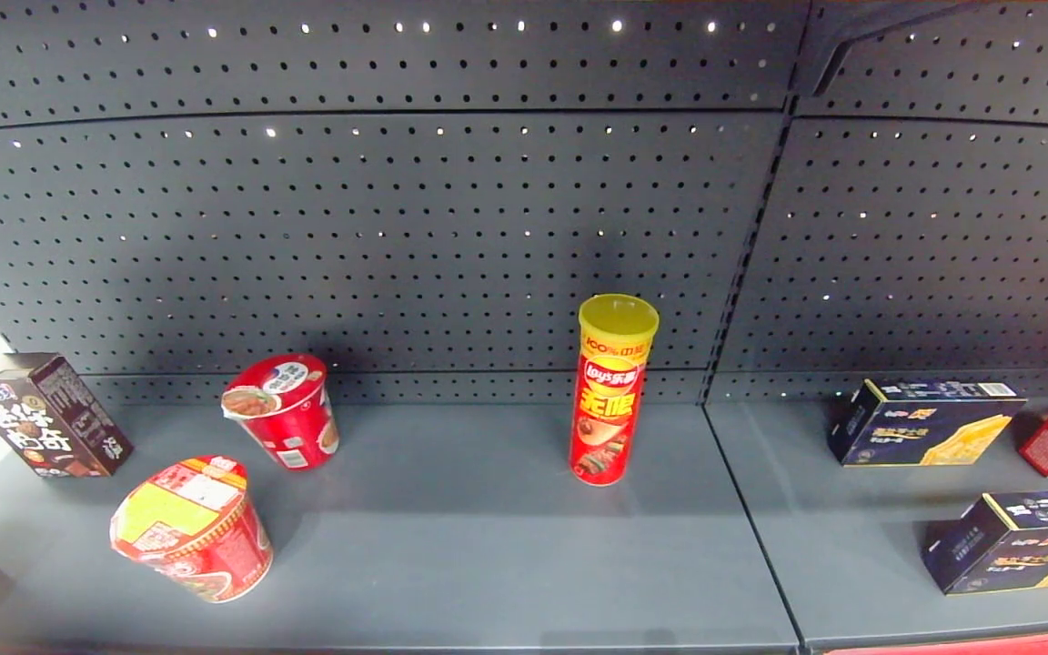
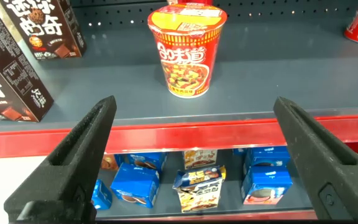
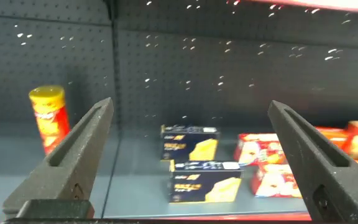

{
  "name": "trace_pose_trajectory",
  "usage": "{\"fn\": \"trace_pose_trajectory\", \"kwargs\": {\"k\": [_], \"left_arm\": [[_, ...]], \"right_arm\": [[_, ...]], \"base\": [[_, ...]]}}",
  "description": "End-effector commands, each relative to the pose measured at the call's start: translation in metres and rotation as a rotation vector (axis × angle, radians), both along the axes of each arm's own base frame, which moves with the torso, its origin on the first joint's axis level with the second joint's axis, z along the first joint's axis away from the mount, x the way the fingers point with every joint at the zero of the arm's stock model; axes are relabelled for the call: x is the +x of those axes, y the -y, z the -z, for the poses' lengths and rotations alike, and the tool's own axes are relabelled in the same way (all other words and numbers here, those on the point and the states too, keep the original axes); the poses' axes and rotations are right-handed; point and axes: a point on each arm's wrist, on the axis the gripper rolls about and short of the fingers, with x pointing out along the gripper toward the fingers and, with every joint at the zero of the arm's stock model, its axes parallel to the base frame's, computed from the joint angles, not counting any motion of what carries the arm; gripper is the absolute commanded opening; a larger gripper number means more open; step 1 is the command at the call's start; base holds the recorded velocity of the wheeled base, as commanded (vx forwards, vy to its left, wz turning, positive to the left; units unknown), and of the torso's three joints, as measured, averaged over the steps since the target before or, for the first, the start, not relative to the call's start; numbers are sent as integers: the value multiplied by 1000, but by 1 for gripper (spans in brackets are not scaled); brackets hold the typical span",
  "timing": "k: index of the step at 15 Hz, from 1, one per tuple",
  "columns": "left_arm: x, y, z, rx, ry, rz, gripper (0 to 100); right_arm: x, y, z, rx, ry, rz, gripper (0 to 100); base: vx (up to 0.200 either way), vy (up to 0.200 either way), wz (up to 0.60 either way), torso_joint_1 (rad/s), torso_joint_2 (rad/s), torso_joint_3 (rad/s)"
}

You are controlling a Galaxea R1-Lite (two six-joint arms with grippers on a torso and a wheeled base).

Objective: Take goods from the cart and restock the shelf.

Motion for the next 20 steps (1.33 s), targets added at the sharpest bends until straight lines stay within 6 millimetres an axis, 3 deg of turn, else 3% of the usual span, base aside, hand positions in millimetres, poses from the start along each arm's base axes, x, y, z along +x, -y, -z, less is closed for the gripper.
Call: {"fn": "trace_pose_trajectory", "kwargs": {"k": [1,2,6,7,9,13,16,20], "left_arm": [[0,0,0,0,-1,0,100],[0,0,0,0,-1,0,100],[0,0,0,0,-1,0,100],[0,0,0,0,-1,-1,100],[0,0,0,0,-1,0,100],[0,0,0,0,-1,-1,100],[0,0,0,0,-1,-1,100],[0,0,0,0,-1,0,100]], "right_arm": [[-4,-7,-17,-40,-28,35,100],[-4,-8,-19,-65,-57,39,100],[-20,-19,-7,-477,-245,175,100],[-24,-21,-5,-473,-236,210,100],[-22,-21,-3,-421,-247,231,100],[-19,-21,8,-186,-330,365,100],[-17,-21,15,27,-350,365,100],[-20,-21,21,81,-360,336,100]], "base": [[0,0,0,0,0,0],[0,0,0,0,0,0],[0,0,0,0,0,0],[0,0,0,0,0,0],[0,0,0,0,0,0],[0,0,0,0,0,0],[0,0,0,0,0,0],[0,0,0,0,0,0]]}}
